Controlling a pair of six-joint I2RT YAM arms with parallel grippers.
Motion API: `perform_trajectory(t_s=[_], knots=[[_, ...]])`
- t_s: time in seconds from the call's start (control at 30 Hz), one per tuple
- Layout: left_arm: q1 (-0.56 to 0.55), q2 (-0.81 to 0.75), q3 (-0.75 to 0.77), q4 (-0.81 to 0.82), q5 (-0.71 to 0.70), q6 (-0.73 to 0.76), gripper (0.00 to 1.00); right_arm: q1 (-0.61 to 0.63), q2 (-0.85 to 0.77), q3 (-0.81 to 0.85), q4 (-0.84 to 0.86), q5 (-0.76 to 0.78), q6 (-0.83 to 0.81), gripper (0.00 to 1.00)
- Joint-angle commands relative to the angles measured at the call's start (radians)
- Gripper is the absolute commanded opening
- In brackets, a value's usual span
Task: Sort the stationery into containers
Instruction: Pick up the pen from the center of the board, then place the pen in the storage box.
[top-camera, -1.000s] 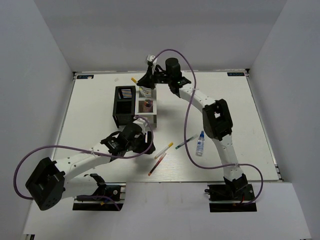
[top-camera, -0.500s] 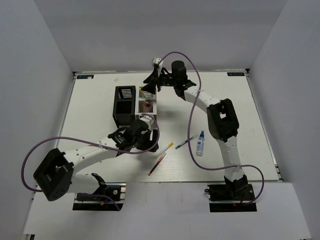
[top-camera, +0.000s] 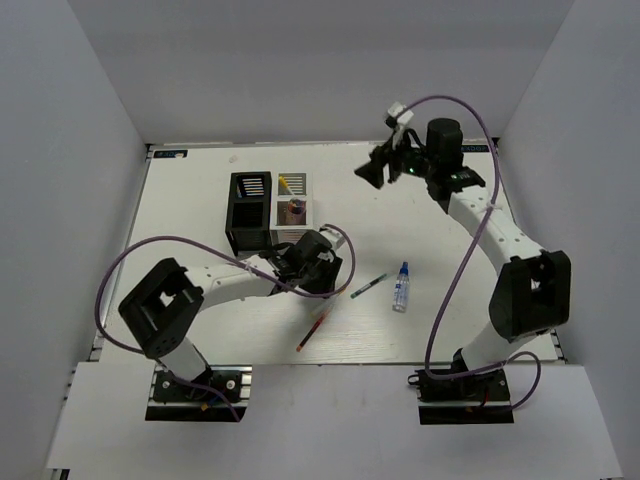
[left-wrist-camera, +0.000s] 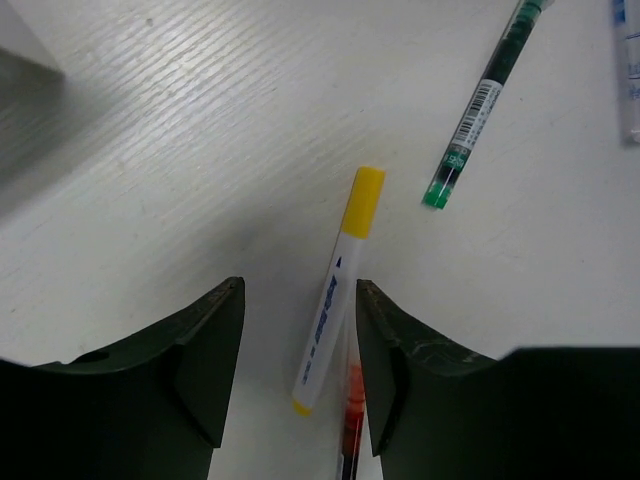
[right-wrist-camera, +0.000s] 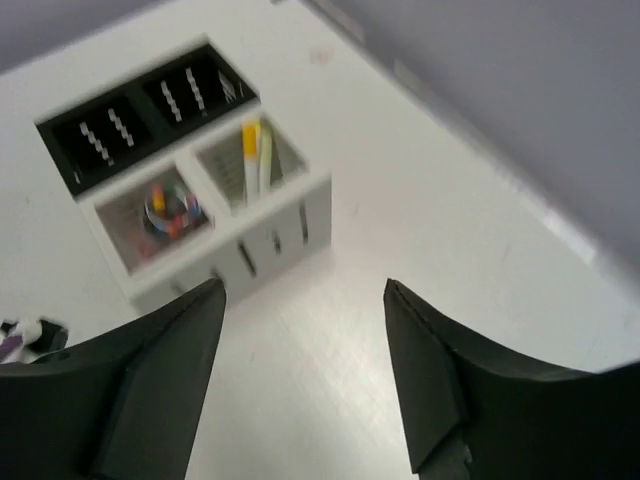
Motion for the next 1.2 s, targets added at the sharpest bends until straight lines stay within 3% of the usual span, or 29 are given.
perform_trajectory(t_s=[0.0, 0.1, 0.2, 0.43, 0.5, 0.6, 0.7, 0.73, 0.77, 0.8, 1.07, 1.17], knots=[[-0.022, 0.043, 0.058, 0.02, 0.025, 0.036, 0.59, -0.061, -0.042, -0.182, -0.15, 0.064, -0.01, 0.7], [-0.04, 0.097, 0.092, 0.02, 0.025, 0.054, 0.6, -0.096, -0.154, -0.397, -0.088, 0.042, 0.036, 0.6], [-0.051, 0.121, 0.121, 0.02, 0.034, 0.065, 0.6, -0.124, -0.249, -0.494, -0.105, 0.032, 0.027, 0.59], [-0.081, 0.201, 0.146, -0.027, 0.011, 0.085, 0.57, -0.167, -0.303, -0.546, -0.128, 0.007, 0.005, 0.57], [-0.082, 0.21, 0.155, -0.041, -0.015, 0.085, 0.48, -0.176, -0.306, -0.546, -0.127, -0.008, 0.01, 0.57], [-0.1, 0.236, 0.155, -0.072, -0.05, 0.085, 0.44, -0.179, -0.311, -0.549, -0.128, -0.02, 0.017, 0.57], [-0.109, 0.246, 0.155, -0.081, -0.083, 0.085, 0.3, -0.185, -0.325, -0.561, -0.134, -0.004, 0.016, 0.6], [-0.109, 0.246, 0.155, -0.09, -0.083, 0.085, 0.24, -0.185, -0.328, -0.564, -0.142, 0.007, 0.013, 0.63], [-0.109, 0.246, 0.155, -0.09, -0.093, 0.074, 0.23, -0.19, -0.331, -0.57, -0.15, 0.01, 0.008, 0.8], [-0.109, 0.235, 0.155, -0.09, -0.109, 0.074, 0.23, -0.19, -0.34, -0.581, -0.153, 0.019, 0.001, 0.9], [-0.097, 0.155, 0.382, -0.09, -0.237, 0.119, 0.09, -0.199, -0.392, -0.657, -0.15, 0.018, -0.026, 0.9], [-0.086, 0.143, 0.474, -0.05, -0.3, 0.131, 0.03, -0.204, -0.404, -0.679, -0.159, -0.003, -0.044, 0.75]])
